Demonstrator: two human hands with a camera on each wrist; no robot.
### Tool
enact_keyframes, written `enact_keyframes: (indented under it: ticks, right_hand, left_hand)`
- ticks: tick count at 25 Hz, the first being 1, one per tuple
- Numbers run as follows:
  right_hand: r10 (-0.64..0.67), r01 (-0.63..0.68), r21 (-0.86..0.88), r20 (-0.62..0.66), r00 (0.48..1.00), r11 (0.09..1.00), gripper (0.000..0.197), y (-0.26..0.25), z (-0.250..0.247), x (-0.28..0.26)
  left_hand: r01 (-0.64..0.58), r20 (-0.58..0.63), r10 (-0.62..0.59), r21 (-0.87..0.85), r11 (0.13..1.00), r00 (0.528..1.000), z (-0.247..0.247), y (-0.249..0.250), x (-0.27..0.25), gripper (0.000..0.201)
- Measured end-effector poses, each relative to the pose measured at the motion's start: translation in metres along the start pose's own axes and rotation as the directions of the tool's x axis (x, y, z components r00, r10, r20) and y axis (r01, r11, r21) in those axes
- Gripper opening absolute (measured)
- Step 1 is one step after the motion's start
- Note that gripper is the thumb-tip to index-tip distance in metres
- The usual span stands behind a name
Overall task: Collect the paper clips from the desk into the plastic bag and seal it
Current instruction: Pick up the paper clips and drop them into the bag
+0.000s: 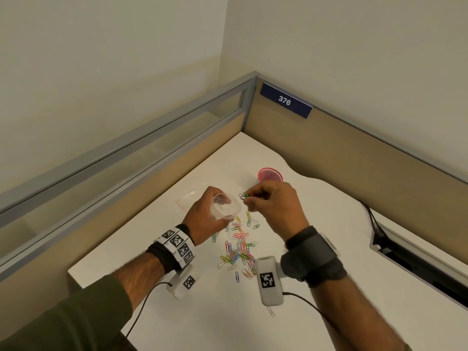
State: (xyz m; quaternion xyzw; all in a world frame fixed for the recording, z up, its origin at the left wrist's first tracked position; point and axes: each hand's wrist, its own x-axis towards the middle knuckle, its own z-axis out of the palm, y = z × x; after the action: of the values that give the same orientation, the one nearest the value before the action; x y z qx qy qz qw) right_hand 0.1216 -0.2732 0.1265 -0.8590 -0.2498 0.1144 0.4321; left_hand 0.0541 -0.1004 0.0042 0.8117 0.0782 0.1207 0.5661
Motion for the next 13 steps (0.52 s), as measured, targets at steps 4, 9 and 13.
enact_keyframes:
  ticks: [4, 9, 13]
  right_hand:
    - [-0.079, 0.096, -0.205, 0.087, 0.993, 0.974, 0.010, -0.014, 0.030, 0.015]
    - [-0.083, 0.084, -0.132, 0.008, 0.996, 0.988, 0.011, -0.016, 0.033, 0.021]
    - [0.000, -0.009, -0.087, -0.106, 0.994, 0.996, 0.010, 0.019, 0.016, 0.041]
  left_hand:
    - [0.009, 0.013, -0.008, -0.005, 1.000, 1.000, 0.005, 0.004, 0.000, 0.053]
    - [0.009, 0.007, -0.009, -0.021, 1.000, 1.000, -0.002, 0.004, 0.000, 0.049]
    - [0.017, 0.011, -0.017, -0.045, 0.999, 1.000, -0.017, -0.002, -0.001, 0.047]
